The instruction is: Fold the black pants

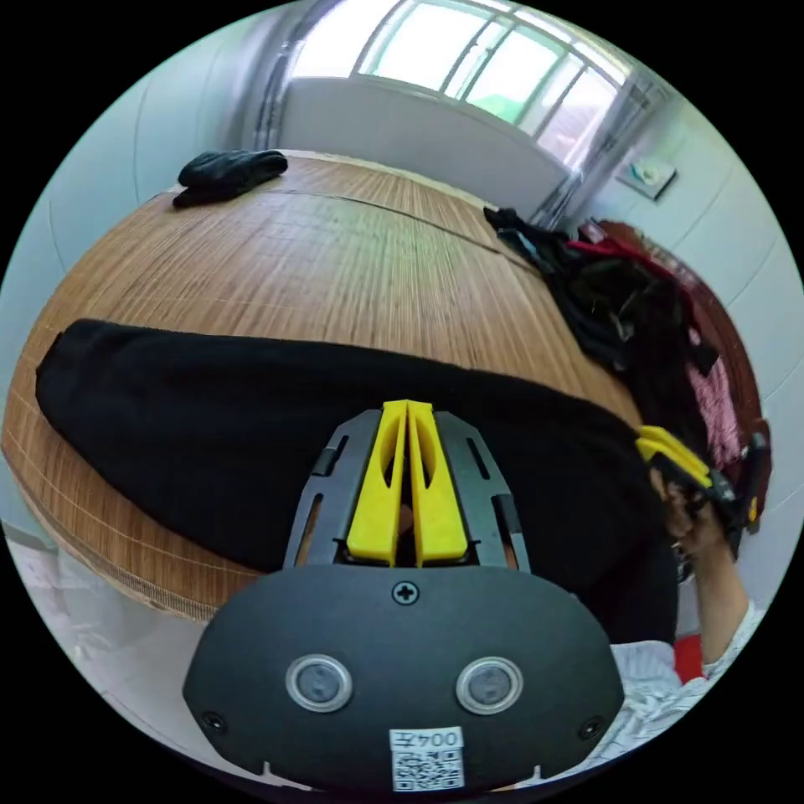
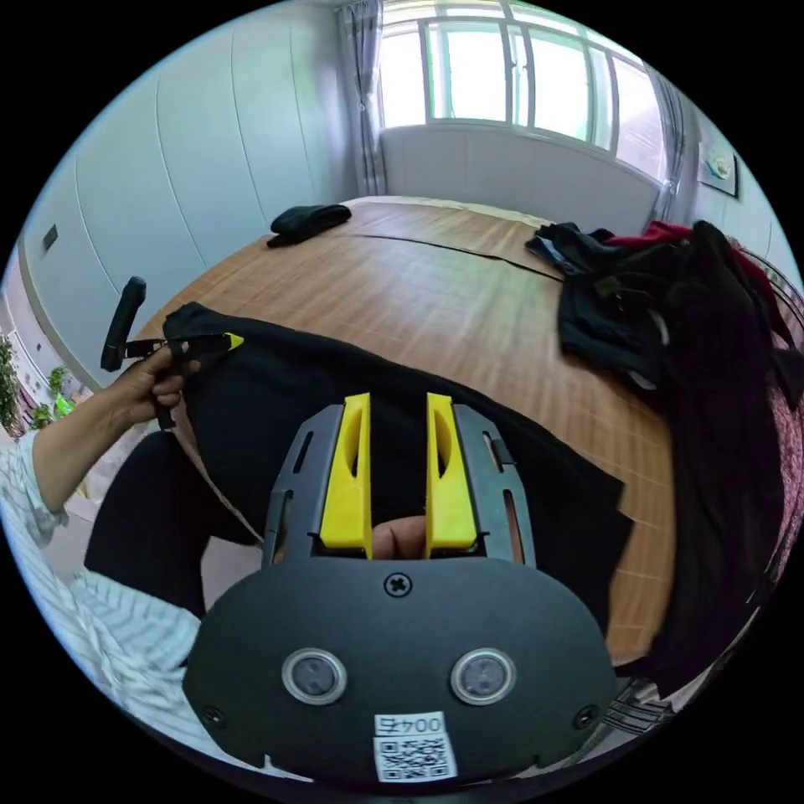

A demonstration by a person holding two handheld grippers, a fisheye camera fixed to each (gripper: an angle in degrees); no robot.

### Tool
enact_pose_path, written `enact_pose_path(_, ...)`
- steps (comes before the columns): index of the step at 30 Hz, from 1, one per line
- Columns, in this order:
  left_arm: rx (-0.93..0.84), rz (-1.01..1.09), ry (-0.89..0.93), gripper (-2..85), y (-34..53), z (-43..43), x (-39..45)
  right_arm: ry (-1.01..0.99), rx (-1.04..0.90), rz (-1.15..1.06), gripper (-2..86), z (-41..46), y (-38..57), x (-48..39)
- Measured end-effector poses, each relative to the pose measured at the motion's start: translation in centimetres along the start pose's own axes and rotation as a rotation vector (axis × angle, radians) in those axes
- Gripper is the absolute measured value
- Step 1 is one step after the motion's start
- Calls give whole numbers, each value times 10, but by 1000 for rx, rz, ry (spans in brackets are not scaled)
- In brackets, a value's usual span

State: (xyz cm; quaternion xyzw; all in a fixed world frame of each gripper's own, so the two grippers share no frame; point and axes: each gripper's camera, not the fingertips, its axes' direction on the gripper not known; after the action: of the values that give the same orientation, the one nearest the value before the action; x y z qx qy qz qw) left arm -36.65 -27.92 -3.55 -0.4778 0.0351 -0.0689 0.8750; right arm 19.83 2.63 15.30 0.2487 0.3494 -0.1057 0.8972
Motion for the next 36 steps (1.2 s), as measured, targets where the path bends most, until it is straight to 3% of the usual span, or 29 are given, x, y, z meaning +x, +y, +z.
enact_pose_path(2,20,71,-71,5,10,15,9,38,-67,-8,104,-7,25,54)
enact_pose_path(8,-4,4,-4,6,9,22,5,-15,-191,-61,112,5,31,146)
enact_pose_path(18,-7,24,-59,8,9,33,29,-190,-331,-120,118,53,19,187)
enact_pose_path(21,-7,22,-54,8,7,35,33,-191,-310,-105,67,45,27,191)
enact_pose_path(32,-3,13,-35,6,-2,43,47,33,-207,-271,19,-78,11,148)
enact_pose_path(36,-4,9,-28,7,-7,44,49,162,-279,-279,24,-40,-8,162)
